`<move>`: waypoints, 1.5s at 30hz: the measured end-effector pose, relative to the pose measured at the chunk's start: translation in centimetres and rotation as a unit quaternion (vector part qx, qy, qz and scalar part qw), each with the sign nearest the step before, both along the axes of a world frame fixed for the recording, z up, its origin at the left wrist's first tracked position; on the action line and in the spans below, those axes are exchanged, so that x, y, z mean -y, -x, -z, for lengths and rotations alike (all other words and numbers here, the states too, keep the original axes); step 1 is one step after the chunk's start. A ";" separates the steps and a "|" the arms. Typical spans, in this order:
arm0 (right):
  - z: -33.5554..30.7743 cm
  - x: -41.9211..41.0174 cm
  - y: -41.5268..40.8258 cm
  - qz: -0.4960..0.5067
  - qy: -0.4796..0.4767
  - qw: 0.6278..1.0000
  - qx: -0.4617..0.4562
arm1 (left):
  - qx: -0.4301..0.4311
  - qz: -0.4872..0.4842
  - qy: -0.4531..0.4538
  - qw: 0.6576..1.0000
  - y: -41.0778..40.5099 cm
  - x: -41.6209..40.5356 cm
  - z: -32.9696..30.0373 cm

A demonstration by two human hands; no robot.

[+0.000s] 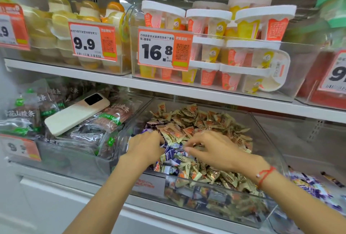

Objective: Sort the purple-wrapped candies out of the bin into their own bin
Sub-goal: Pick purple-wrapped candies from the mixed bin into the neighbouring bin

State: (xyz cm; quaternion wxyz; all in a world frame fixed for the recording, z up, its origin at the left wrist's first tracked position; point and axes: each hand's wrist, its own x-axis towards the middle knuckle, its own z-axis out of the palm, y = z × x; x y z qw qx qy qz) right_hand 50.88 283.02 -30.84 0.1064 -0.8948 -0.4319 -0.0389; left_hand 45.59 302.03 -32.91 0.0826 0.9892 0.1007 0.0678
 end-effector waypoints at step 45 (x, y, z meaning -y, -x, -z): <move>-0.3 10.9 7.1 0.061 -0.309 0.937 0.154 | 0.456 0.088 -0.009 0.886 5.3 3.7 -0.4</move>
